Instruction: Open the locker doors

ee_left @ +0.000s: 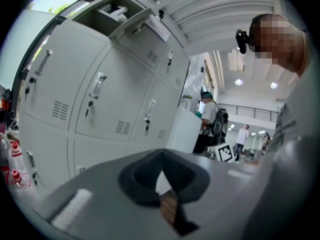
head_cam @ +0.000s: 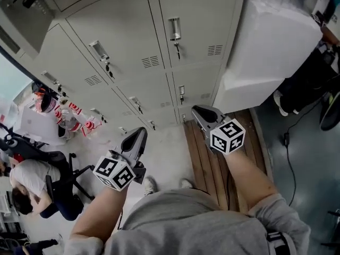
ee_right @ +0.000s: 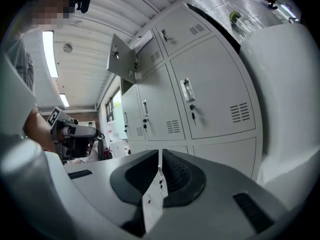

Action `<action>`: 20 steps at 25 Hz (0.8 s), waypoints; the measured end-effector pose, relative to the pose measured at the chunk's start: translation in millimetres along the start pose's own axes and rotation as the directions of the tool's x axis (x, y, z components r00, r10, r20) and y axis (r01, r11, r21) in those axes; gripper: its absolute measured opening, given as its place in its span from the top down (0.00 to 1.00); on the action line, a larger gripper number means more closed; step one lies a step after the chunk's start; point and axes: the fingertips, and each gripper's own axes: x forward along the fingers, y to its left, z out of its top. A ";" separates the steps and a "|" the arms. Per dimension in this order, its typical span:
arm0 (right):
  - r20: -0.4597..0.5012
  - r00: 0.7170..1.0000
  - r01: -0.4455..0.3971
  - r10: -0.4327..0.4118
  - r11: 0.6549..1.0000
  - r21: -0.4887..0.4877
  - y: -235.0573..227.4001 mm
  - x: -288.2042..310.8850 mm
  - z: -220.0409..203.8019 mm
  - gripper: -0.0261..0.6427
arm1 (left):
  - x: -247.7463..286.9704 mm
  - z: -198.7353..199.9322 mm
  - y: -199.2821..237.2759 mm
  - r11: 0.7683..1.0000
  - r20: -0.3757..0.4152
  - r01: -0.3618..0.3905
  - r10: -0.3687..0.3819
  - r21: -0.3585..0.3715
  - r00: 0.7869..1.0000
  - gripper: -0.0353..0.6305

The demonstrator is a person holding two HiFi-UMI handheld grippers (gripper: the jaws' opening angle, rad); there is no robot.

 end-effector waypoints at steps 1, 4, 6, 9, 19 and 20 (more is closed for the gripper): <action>-0.013 1.000 0.015 -0.015 1.000 0.000 -5.3 8.9 -12.7 0.94 | 8.2 -10.8 11.2 1.000 -0.007 0.005 -0.005 -0.022 1.000 0.94; -0.058 0.995 0.083 -0.083 0.997 0.002 -22.3 36.0 -54.1 0.94 | 33.0 -44.8 51.5 0.995 -0.026 0.018 -0.020 -0.099 0.999 0.94; -0.091 0.986 0.138 -0.138 0.990 -0.004 -35.0 57.5 -81.7 0.94 | 49.2 -70.0 79.1 0.993 -0.055 0.028 -0.034 -0.115 0.998 0.94; -0.121 0.970 0.209 -0.211 0.977 -0.032 -57.3 94.7 -115.4 0.92 | 69.7 -106.9 112.0 0.995 -0.119 0.058 -0.067 -0.084 0.991 0.94; -0.200 0.898 0.389 -0.391 0.920 -0.050 -148.0 191.2 -191.8 0.75 | 107.0 -193.1 180.6 0.990 -0.227 0.130 -0.138 -0.051 0.964 0.94; -0.202 0.896 0.394 -0.395 0.918 -0.050 -155.3 199.1 -195.9 0.74 | 108.5 -198.0 184.5 0.990 -0.232 0.132 -0.139 -0.047 0.963 0.94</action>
